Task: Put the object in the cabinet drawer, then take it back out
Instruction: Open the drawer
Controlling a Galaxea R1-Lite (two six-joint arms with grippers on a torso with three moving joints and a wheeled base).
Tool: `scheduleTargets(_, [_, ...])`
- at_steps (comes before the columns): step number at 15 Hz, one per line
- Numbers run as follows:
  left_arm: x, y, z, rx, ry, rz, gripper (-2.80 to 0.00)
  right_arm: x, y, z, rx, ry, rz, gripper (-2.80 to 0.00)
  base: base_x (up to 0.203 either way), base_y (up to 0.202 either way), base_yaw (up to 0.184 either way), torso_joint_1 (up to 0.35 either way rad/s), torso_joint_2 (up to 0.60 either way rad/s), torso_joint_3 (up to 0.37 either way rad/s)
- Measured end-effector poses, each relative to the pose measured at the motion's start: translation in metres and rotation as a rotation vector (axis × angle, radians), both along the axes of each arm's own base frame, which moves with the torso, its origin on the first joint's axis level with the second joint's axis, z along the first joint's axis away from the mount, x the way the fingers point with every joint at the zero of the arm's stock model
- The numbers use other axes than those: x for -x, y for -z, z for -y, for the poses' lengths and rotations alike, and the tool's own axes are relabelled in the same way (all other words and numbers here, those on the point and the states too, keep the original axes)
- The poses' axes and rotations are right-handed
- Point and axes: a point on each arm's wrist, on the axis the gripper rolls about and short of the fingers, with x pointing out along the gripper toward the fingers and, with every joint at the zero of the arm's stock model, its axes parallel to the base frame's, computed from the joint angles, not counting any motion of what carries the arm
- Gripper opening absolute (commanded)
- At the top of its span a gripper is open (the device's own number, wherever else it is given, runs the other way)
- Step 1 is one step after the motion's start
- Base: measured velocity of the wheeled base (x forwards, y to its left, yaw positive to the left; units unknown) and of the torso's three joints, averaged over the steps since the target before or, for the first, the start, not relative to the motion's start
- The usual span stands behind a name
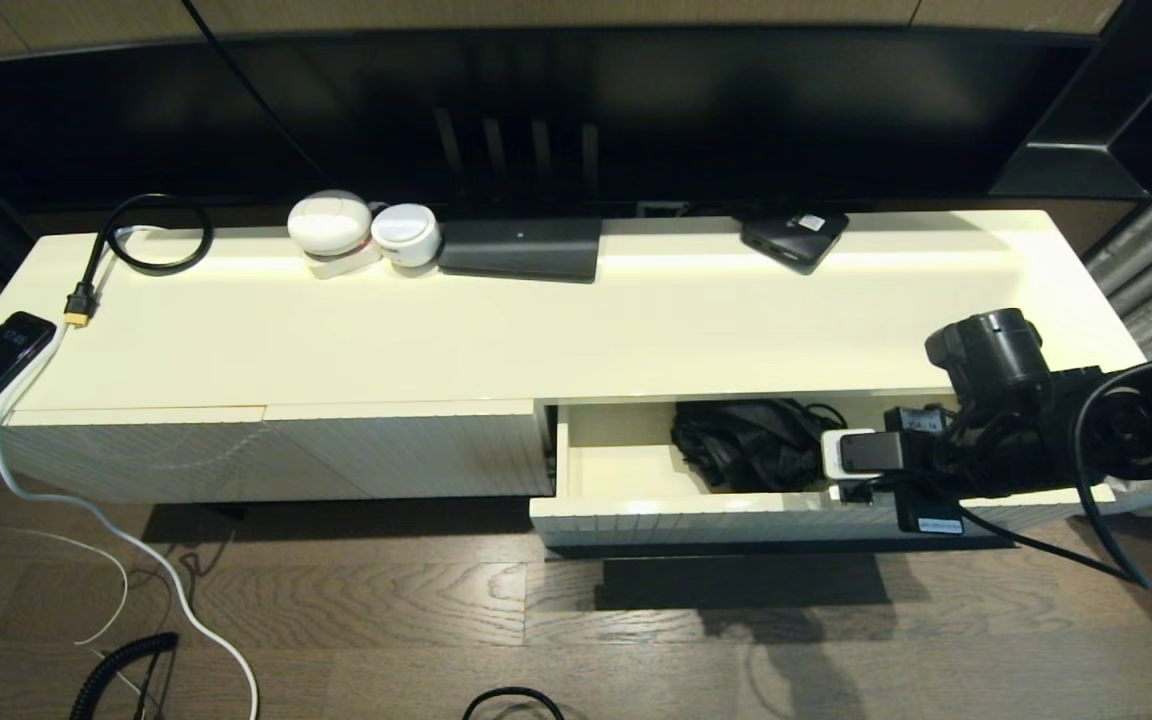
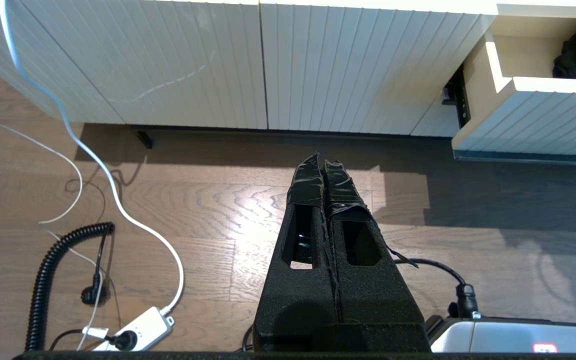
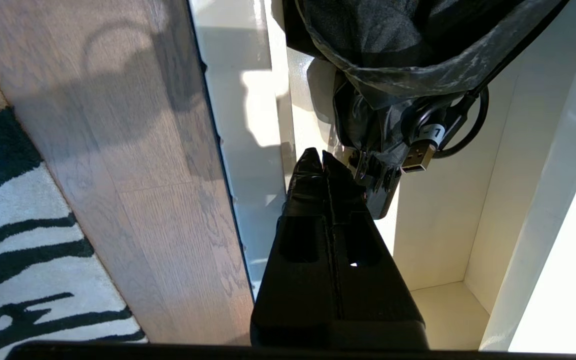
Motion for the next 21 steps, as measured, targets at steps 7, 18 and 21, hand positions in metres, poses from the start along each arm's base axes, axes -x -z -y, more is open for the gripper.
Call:
scheduleTargets(7, [0.0,0.0,0.0,0.0,0.0,0.0,-2.8,0.021,0.008,0.002,0.023,-0.035,-0.042,-2.8,0.0,0.0,0.0,0.0,0.0,0.0])
scheduleTargets(18, [0.0,0.0,0.0,0.0,0.0,0.0,-2.8,0.056,0.025,0.008,0.013,-0.062,-0.096,-2.8,0.0,0.0,0.0,0.0,0.0,0.0])
scheduleTargets(21, [0.0,0.0,0.0,0.0,0.0,0.0,-2.8,0.063,0.027,0.009,0.02,-0.068,-0.109,-2.8,0.0,0.0,0.0,0.0,0.0,0.0])
